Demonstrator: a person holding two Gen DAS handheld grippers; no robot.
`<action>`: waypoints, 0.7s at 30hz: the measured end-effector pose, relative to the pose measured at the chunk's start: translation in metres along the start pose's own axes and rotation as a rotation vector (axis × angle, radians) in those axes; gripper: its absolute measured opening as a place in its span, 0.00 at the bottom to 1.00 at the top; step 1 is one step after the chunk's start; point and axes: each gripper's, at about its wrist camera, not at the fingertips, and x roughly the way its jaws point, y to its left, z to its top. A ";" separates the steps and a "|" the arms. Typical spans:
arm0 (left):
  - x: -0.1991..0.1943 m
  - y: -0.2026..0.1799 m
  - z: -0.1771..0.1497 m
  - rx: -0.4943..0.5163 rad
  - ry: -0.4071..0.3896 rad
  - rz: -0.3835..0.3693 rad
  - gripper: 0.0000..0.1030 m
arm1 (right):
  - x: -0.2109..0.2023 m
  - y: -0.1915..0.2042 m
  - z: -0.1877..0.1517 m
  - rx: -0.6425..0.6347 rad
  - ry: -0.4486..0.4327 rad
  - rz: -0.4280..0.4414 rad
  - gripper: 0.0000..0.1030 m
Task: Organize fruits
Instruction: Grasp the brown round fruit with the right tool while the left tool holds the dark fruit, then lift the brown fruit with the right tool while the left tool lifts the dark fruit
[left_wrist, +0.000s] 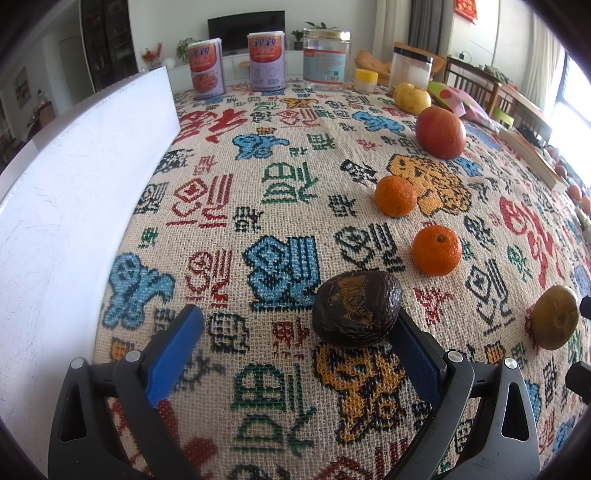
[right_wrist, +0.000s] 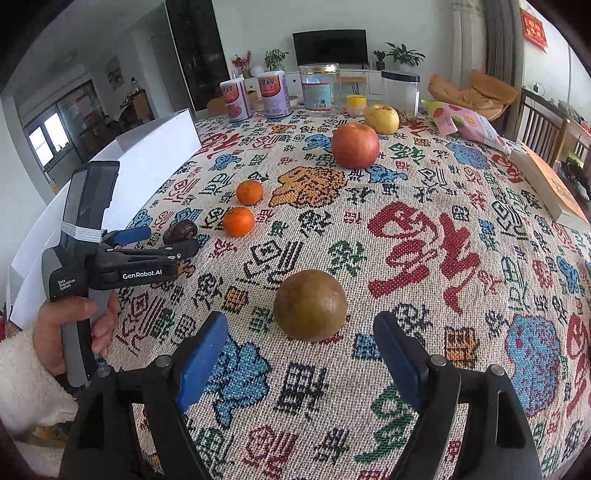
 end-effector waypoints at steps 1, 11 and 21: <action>0.000 0.000 0.000 0.000 0.000 0.000 0.96 | 0.003 0.007 0.000 -0.033 0.006 -0.016 0.79; 0.000 0.000 0.000 0.000 0.000 0.000 0.96 | 0.013 0.026 -0.003 -0.036 -0.029 -0.001 0.87; 0.000 0.000 0.000 0.000 0.000 0.000 0.96 | -0.001 0.007 -0.005 0.115 -0.105 0.206 0.87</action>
